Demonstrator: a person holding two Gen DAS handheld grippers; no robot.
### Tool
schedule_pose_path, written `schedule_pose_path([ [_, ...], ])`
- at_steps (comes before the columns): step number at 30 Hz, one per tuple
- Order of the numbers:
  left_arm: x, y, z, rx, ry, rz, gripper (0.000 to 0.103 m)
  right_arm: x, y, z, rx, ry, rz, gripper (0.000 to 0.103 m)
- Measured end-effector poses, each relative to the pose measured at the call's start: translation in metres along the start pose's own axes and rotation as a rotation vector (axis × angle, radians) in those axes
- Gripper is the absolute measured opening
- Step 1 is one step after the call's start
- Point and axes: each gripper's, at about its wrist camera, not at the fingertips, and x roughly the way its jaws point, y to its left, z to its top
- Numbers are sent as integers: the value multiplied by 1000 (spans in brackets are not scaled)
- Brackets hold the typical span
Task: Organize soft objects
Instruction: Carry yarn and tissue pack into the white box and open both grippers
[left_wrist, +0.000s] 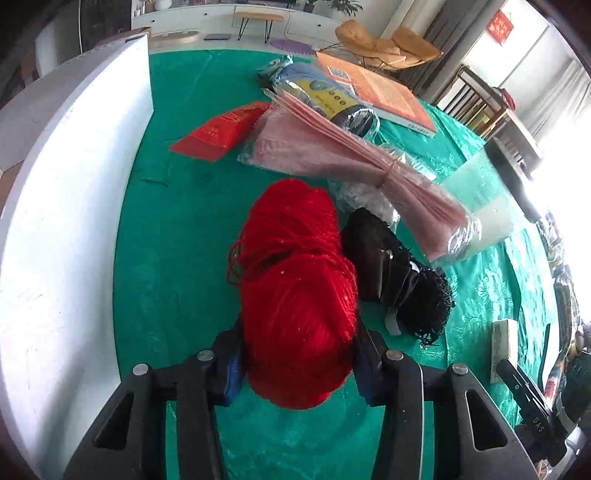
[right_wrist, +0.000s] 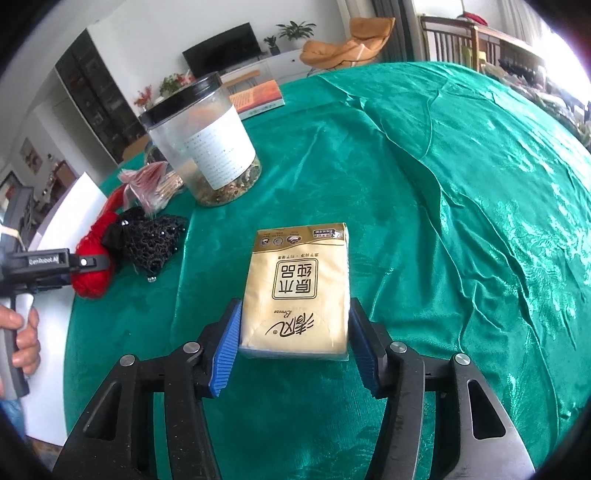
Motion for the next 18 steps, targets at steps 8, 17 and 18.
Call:
schedule_pose_path([
  [8,-108,14,-24,-15,-148,-222,47,-35,7,9,52,-51,112,57],
  [17,-226,120,-64,-58,-340,30,49,-77,214,14,-295,-3,397,57],
  [18,-229,136,-68,-77,-346,88,57,-78,242,9,-338,14,435,57],
])
